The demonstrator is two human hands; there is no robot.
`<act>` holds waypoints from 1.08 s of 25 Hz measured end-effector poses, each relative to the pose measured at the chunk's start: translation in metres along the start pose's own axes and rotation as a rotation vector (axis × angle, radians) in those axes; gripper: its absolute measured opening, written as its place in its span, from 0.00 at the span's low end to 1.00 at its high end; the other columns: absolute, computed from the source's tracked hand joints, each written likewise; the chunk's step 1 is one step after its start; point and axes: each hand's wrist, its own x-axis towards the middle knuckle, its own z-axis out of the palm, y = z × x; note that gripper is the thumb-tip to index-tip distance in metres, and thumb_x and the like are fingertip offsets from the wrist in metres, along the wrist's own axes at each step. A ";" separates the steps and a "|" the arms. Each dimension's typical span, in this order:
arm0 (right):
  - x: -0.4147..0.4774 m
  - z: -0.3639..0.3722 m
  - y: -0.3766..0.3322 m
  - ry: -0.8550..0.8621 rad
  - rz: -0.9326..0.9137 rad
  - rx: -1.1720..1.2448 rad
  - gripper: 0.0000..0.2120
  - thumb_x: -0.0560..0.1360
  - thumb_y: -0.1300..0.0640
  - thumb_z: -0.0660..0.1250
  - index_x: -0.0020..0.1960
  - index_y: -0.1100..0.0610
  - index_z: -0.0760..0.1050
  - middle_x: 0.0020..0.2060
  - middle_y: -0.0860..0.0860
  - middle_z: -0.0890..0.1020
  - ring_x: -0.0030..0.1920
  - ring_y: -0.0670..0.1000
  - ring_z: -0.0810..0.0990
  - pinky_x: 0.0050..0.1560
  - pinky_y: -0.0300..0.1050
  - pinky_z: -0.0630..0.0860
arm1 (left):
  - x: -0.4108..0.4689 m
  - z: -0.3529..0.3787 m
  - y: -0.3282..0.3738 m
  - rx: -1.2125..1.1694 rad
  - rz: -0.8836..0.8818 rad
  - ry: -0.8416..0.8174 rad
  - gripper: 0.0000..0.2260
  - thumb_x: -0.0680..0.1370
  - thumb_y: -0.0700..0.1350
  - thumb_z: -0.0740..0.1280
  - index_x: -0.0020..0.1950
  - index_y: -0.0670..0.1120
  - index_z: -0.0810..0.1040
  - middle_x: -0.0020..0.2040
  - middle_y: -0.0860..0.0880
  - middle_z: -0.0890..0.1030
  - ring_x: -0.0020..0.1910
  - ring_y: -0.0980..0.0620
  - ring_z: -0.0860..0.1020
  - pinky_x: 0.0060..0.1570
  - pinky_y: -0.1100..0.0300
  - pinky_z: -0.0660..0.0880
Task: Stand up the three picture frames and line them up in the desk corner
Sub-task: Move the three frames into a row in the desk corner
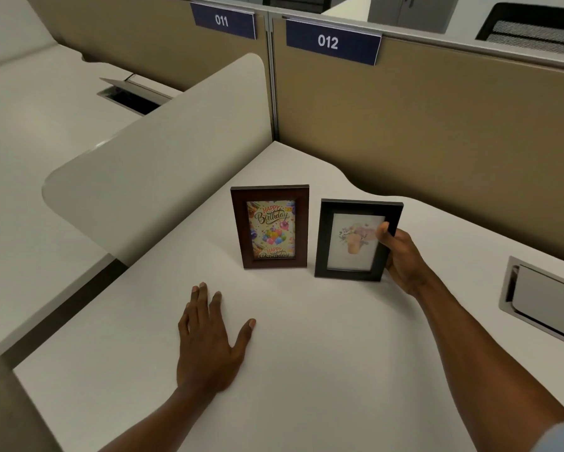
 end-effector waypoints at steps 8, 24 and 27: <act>0.021 0.013 -0.006 -0.028 0.021 -0.031 0.46 0.58 0.20 0.76 0.65 0.49 0.80 0.60 0.47 0.89 0.65 0.54 0.86 0.62 0.50 0.85 | 0.000 -0.003 0.002 0.014 -0.007 -0.016 0.43 0.80 0.76 0.49 0.86 0.48 0.58 0.90 0.46 0.48 0.89 0.47 0.45 0.87 0.43 0.52; -0.008 0.001 -0.003 0.009 0.019 -0.212 0.58 0.63 0.19 0.71 0.83 0.51 0.62 0.67 0.47 0.83 0.67 0.52 0.84 0.62 0.51 0.85 | -0.001 -0.008 0.007 0.036 -0.014 -0.026 0.43 0.80 0.74 0.51 0.86 0.46 0.59 0.90 0.44 0.51 0.89 0.45 0.47 0.86 0.42 0.53; -0.037 -0.015 0.015 0.113 0.024 -0.187 0.51 0.74 0.33 0.71 0.87 0.50 0.51 0.71 0.55 0.79 0.67 0.57 0.83 0.70 0.61 0.79 | -0.001 -0.012 0.008 0.032 -0.007 -0.016 0.43 0.80 0.73 0.53 0.85 0.44 0.60 0.89 0.42 0.52 0.89 0.44 0.47 0.86 0.42 0.53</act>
